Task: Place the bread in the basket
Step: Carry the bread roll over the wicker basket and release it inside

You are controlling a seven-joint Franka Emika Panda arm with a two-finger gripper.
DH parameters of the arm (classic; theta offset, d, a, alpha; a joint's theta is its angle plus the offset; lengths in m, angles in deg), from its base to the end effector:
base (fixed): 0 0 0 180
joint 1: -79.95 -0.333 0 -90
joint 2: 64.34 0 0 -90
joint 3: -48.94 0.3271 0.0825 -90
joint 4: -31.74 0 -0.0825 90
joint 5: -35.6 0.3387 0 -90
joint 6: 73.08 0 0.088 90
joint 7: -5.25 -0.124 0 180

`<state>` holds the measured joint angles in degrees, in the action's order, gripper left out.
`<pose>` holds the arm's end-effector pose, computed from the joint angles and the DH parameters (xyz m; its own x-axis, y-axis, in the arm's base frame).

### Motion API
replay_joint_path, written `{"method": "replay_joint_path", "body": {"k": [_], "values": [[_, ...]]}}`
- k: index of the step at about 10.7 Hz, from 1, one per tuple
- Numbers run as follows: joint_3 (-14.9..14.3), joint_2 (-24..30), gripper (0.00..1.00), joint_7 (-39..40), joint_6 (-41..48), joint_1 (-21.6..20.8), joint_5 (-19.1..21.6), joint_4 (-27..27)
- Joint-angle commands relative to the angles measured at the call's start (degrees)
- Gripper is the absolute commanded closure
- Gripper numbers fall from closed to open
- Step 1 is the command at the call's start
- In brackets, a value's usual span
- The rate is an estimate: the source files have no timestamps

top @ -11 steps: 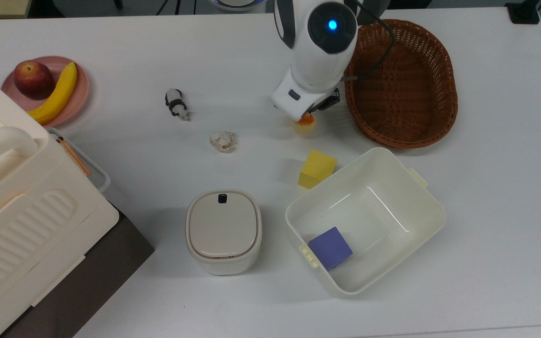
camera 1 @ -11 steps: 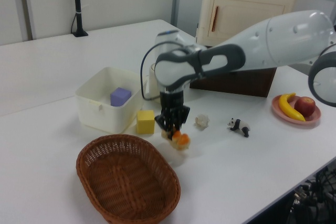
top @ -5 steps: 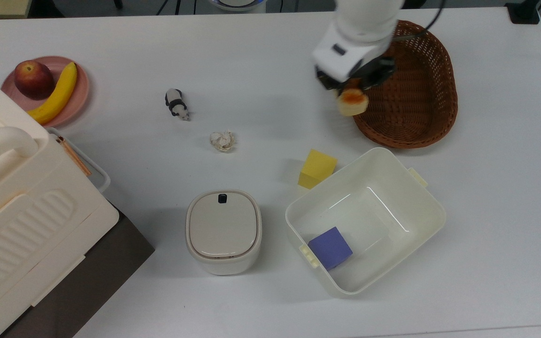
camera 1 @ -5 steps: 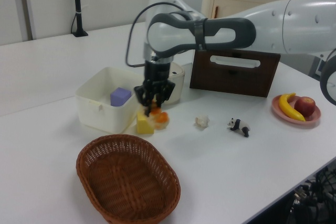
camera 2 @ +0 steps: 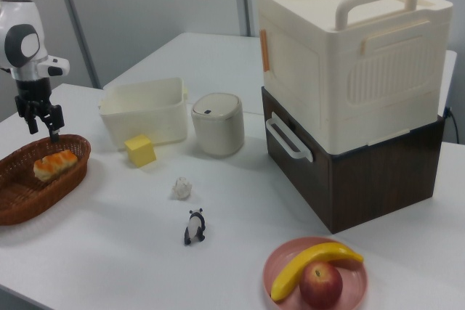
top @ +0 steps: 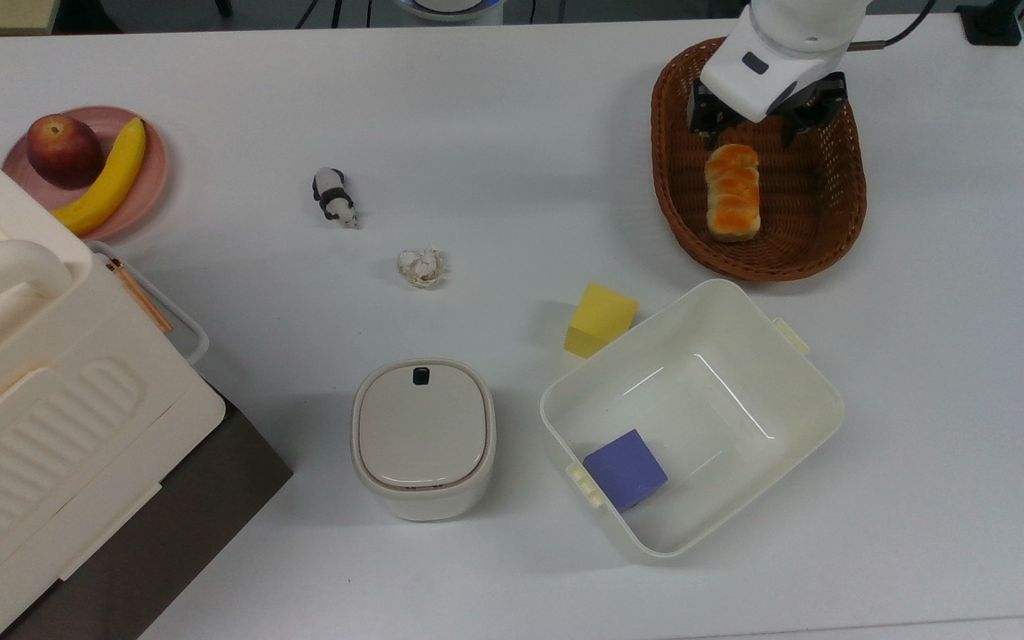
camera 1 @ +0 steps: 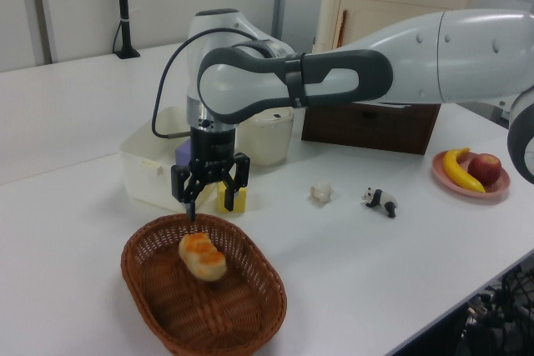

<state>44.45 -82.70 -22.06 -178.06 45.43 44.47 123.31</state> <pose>0.5137 0.3203 0.4497 0.9911 0.0084 -0.1329 -0.0006 -0.9977 -0.0671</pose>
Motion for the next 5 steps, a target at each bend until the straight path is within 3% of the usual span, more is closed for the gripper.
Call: {"method": "replay_joint_path", "body": {"k": [1, 3, 5], "values": [[-1.3, 0.5, 0.00, -1.4, 1.8, -1.1, 0.5, -0.4], [-2.1, 3.1, 0.00, 0.4, 3.8, 1.2, -4.0, -0.3], [-2.3, 6.4, 0.00, 3.5, 7.2, 7.5, -7.4, -0.3]]}}
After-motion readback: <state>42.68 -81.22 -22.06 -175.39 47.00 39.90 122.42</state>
